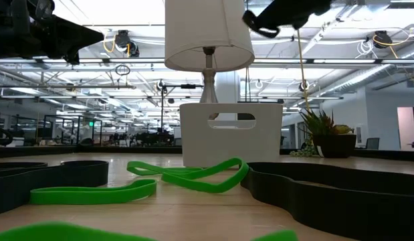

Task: Pick and place rubber bands into bin
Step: Put the black rubber band into the gray bin

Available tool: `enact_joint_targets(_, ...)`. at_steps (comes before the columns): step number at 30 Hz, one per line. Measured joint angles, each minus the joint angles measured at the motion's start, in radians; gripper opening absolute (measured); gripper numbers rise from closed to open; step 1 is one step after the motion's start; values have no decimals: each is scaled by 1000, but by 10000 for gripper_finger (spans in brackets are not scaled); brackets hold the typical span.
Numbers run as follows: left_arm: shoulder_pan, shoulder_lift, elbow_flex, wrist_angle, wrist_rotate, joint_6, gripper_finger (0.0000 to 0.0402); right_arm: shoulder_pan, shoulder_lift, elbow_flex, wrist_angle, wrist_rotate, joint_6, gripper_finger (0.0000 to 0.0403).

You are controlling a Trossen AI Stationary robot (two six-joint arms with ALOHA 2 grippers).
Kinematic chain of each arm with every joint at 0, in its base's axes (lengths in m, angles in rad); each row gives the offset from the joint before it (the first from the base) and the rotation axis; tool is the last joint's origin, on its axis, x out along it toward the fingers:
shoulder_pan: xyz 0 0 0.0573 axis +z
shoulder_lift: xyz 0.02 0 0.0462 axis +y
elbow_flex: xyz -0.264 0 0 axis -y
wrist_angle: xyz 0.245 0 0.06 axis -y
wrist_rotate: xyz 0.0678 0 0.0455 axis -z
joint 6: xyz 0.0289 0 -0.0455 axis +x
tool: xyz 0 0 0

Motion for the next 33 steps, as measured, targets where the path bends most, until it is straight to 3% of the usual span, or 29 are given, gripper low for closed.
enact_joint_targets(9, 0, 0, 0, 0, 0, 9, 19, -216, 84, 1, -2, -245, -1, 4)
enact_joint_targets(18, 0, 0, 0, 0, 0, 26, 19, -356, 275, 1, 88, -457, -2, 4)
enact_joint_targets(33, 0, 0, 0, -1, -8, -3, 19, -415, 435, 3, 112, -484, 9, 4)
